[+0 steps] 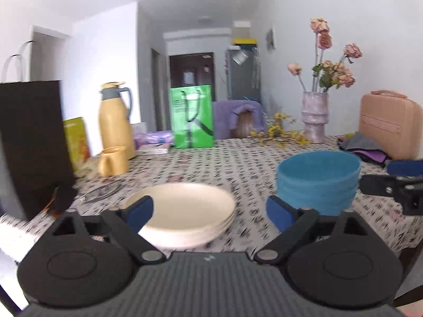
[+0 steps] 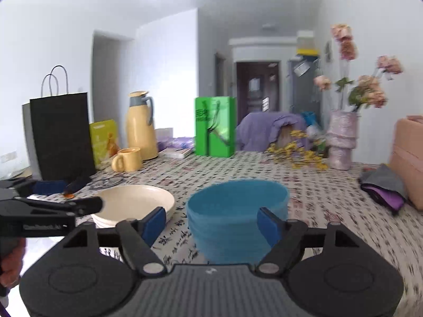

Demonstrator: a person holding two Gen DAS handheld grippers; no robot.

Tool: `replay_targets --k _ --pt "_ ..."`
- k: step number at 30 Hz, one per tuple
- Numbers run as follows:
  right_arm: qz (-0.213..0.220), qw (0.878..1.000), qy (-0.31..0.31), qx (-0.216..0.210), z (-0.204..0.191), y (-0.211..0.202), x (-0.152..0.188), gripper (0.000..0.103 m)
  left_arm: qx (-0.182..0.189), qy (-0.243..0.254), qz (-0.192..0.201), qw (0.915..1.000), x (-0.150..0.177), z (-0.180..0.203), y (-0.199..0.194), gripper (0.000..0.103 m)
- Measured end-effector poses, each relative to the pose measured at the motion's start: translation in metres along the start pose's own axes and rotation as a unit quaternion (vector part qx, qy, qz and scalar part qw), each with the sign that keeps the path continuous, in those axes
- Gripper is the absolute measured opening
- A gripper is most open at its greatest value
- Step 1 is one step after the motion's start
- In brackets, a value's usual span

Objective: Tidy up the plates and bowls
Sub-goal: 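Reach both grippers to the blue bowl stack and grasp its rim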

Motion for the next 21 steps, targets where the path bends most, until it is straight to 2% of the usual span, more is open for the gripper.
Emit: replay_targets --k 4,6,8,11,16,21 --pt "0.017 1.0 0.008 0.002 -0.013 -0.023 0.038 0.078 0.005 -0.017 -0.012 0.9998 0.029 -0.006 -0.017 0.097" --pt "0.004 1.0 0.017 0.004 -0.016 -0.028 0.055 0.085 0.011 -0.012 -0.022 0.9996 0.04 -0.006 -0.022 0.099" --pt "-0.013 0.999 0.032 0.006 -0.017 -0.026 0.068 0.085 0.01 -0.011 -0.031 0.9994 0.051 -0.009 -0.024 0.099" --pt "-0.035 0.999 0.039 0.013 -0.016 -0.017 0.074 0.086 0.008 -0.013 -0.041 0.999 0.057 -0.013 -0.022 0.099" --pt "-0.034 0.998 0.046 0.018 -0.013 -0.015 0.073 0.087 -0.002 -0.022 -0.044 0.9988 0.059 -0.018 -0.021 0.099" --pt "-0.041 0.998 0.05 0.02 -0.012 -0.014 0.075 0.087 0.006 -0.016 -0.046 0.9988 0.06 -0.013 -0.02 0.099"
Point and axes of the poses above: each gripper's, at about its wrist camera, not at the fingertips, and y roughly the way its jaws point, z to its right, x to its underside, the point moved 9 cm from there along y, roughly the way its jaws point, and after that the axes turned 14 degrees about x, right-handed, at the moved point
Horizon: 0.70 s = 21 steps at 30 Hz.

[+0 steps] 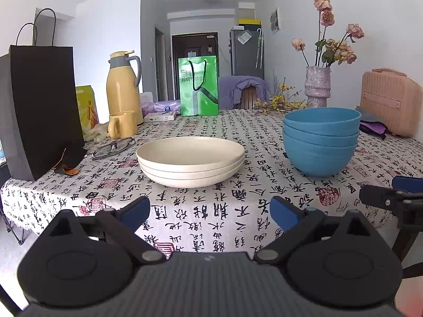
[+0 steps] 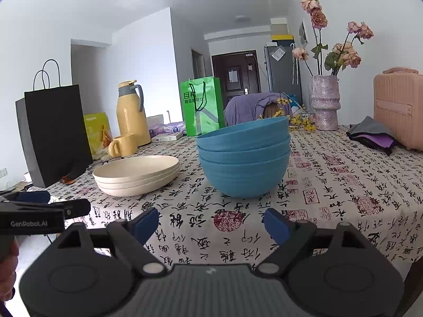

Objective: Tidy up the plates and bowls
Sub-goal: 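Reach both grippers to the blue bowl stack and grasp its rim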

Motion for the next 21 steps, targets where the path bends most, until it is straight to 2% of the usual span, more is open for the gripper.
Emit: replay_targets --k 5,11,17,21 --pt "0.003 1.0 0.003 0.003 0.002 0.003 -0.004 0.087 -0.002 -0.002 -0.001 1.0 -0.002 -0.001 0.004 0.1" --pt "0.026 1.0 0.003 0.011 0.013 0.007 -0.022 0.087 0.017 -0.001 -0.006 0.9998 -0.018 0.009 0.021 0.1" --pt "0.052 0.998 0.025 0.024 0.041 0.022 -0.066 0.087 0.074 -0.015 -0.008 0.9971 -0.058 0.03 0.054 0.1" --pt "0.021 0.998 0.057 0.008 0.057 0.05 -0.091 0.087 0.131 -0.054 -0.018 0.9898 -0.089 0.045 0.081 0.1"
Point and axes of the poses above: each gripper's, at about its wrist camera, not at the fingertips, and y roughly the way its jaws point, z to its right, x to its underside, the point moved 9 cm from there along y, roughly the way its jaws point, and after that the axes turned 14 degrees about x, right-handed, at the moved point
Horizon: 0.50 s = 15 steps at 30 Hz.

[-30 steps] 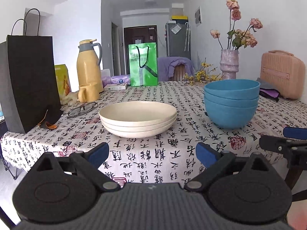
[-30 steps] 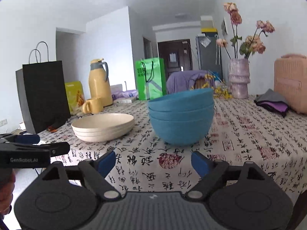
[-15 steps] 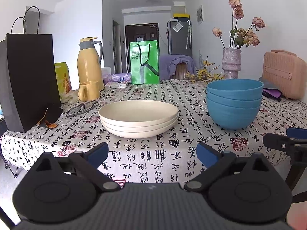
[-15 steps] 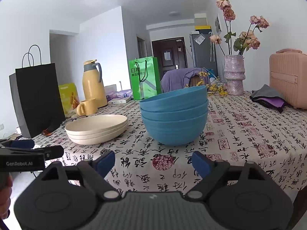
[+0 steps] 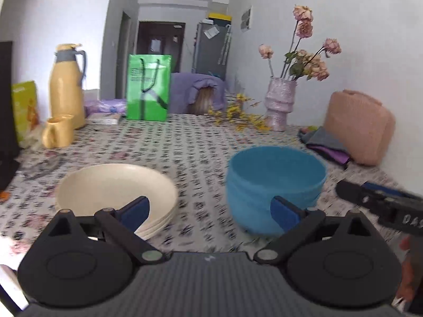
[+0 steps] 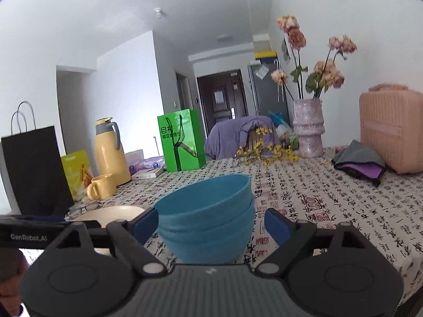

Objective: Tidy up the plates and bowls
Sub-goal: 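Reach both grippers to the blue bowl stack and grasp its rim, then lift the bowl stack with both grippers and carry it over the cream plates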

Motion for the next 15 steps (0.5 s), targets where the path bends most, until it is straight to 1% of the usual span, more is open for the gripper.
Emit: replay_targets --k 2,4,8,9,10,11,12,13,14,15 --pt "-0.026 0.999 0.02 -0.01 0.006 0.02 -0.007 0.087 0.024 -0.02 -0.009 0.9995 -0.012 0.002 0.019 0.1" --pt "-0.045 0.998 0.036 -0.018 0.011 0.041 -0.014 0.087 0.036 -0.03 -0.024 0.9986 -0.019 0.003 0.042 0.099" --pt "-0.069 0.996 0.049 -0.015 0.023 0.083 -0.023 0.086 0.05 -0.046 -0.047 0.9966 -0.027 -0.003 0.082 0.091" --pt "-0.083 0.995 0.052 -0.016 0.026 0.094 -0.023 0.086 0.055 -0.058 -0.057 0.9952 -0.027 -0.007 0.092 0.086" --pt "-0.099 0.993 0.058 -0.02 0.027 0.105 -0.021 0.086 0.061 -0.073 -0.07 0.993 -0.026 -0.011 0.102 0.083" --pt "-0.118 0.991 0.065 -0.026 0.028 0.114 -0.018 0.085 0.068 -0.089 -0.085 0.9901 -0.023 -0.015 0.111 0.077" --pt "-0.139 0.987 0.073 -0.037 0.028 0.124 -0.014 0.081 0.075 -0.107 -0.1 0.9863 -0.02 -0.02 0.12 0.074" --pt "-0.162 0.982 0.081 -0.051 0.028 0.132 -0.008 0.078 0.083 -0.126 -0.113 0.982 -0.016 -0.024 0.127 0.072" --pt "-0.183 0.977 0.089 -0.061 0.028 0.139 -0.002 0.076 0.089 -0.143 -0.123 0.978 -0.012 -0.029 0.132 0.072" --pt "-0.199 0.973 0.095 -0.069 0.028 0.145 0.004 0.076 0.093 -0.155 -0.128 0.9751 -0.009 -0.033 0.137 0.072"
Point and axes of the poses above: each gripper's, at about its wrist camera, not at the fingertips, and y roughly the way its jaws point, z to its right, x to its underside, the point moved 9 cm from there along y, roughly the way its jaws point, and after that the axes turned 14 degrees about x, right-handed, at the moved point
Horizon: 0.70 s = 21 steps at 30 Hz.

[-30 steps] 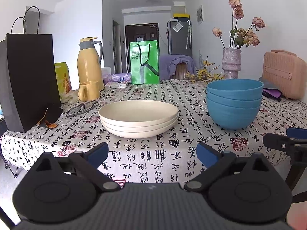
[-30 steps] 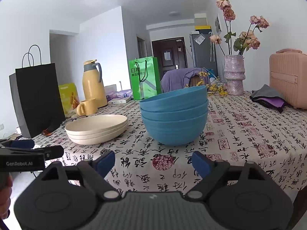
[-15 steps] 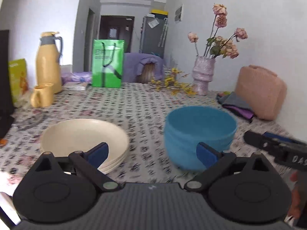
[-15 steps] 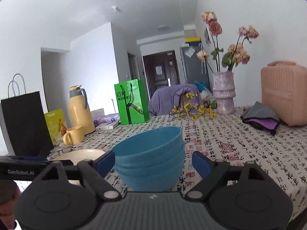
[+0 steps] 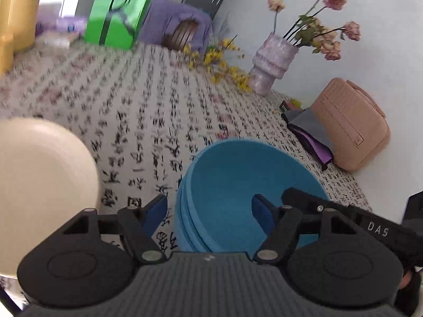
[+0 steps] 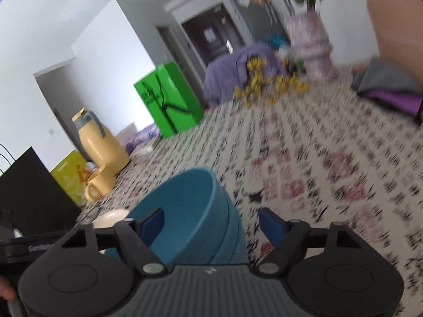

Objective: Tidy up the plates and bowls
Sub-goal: 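Lift the bowl stack with both grippers and carry it over the cream plates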

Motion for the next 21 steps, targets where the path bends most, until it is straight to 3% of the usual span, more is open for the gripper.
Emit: replay_targets --k 4,7,9,16,19,21 --pt "-0.06 0.997 0.035 -0.027 0.015 0.028 0.012 0.073 0.014 -0.03 -0.017 0.9993 0.004 -0.015 0.011 0.07" --pt "-0.101 0.988 0.092 -0.074 0.023 0.04 0.021 0.071 0.029 -0.059 -0.046 0.9968 0.012 -0.022 0.021 0.054" --pt "-0.111 0.984 0.1 -0.092 0.02 0.043 0.023 0.067 0.033 -0.063 -0.046 0.9964 0.014 -0.024 0.024 0.054" --pt "-0.114 0.987 0.086 -0.073 0.016 0.042 0.022 0.064 0.021 -0.056 -0.047 0.9971 0.014 -0.024 0.025 0.049" --pt "-0.112 0.99 0.077 -0.044 0.015 0.04 0.02 0.053 0.011 -0.045 -0.038 0.9982 0.012 -0.018 0.025 0.042" --pt "-0.109 0.992 0.07 -0.014 0.019 0.039 0.018 0.037 0.009 -0.035 -0.026 0.999 0.008 -0.014 0.021 0.036"
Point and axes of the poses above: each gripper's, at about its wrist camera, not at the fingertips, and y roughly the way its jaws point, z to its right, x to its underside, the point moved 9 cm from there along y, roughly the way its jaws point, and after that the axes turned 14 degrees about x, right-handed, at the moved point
